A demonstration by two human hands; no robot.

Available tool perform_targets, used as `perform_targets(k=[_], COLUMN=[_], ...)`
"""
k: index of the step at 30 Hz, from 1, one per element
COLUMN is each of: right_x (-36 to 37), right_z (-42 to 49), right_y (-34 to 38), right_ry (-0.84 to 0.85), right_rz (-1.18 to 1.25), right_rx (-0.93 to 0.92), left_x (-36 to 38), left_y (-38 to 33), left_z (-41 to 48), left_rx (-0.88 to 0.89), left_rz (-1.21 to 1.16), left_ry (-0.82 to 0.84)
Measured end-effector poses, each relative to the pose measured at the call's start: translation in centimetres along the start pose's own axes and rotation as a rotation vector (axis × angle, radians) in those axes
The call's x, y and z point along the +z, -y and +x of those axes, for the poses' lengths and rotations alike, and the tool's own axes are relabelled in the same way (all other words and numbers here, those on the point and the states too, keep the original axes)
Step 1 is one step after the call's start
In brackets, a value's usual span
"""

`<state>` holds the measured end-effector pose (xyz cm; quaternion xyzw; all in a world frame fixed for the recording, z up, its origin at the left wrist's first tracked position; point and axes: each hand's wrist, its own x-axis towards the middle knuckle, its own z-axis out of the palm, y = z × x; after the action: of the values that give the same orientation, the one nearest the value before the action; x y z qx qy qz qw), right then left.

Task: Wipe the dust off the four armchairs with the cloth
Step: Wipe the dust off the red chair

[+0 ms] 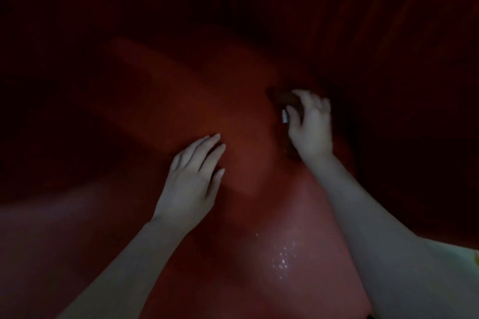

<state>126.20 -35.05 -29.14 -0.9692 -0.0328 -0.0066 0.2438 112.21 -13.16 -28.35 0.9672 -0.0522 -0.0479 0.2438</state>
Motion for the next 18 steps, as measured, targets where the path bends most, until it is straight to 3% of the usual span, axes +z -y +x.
perform_targets(k=[4,9,12,16,18], right_x=[0.2,-3.0,-4.0,-3.3,-2.3], right_z=[-5.8,-13.6,-12.9,-8.3,-7.1], right_y=[2.7,0.1,-3.0,-4.0,-2.4], right_ry=[0.189,0.362,0.267,0.029,-0.004], right_rz=[0.069,0.065,0.020,-0.007,-0.007], right_rx=[-0.293,-0.445,-0.335,0.005,0.030], left_x=[0.2,0.5,0.9,1.5,1.8], left_y=[-1.4,-2.8,-3.4,-4.4,-4.7], left_z=[-2.4,-5.0,-6.2,-7.5,-8.2], left_rx=[-0.077,-0.135,-0.166,-0.230,-0.249], left_rz=[-0.017,-0.036,-0.030,-0.036,-0.031], left_ry=[-0.015,-0.051,-0.060,-0.071,-0.081])
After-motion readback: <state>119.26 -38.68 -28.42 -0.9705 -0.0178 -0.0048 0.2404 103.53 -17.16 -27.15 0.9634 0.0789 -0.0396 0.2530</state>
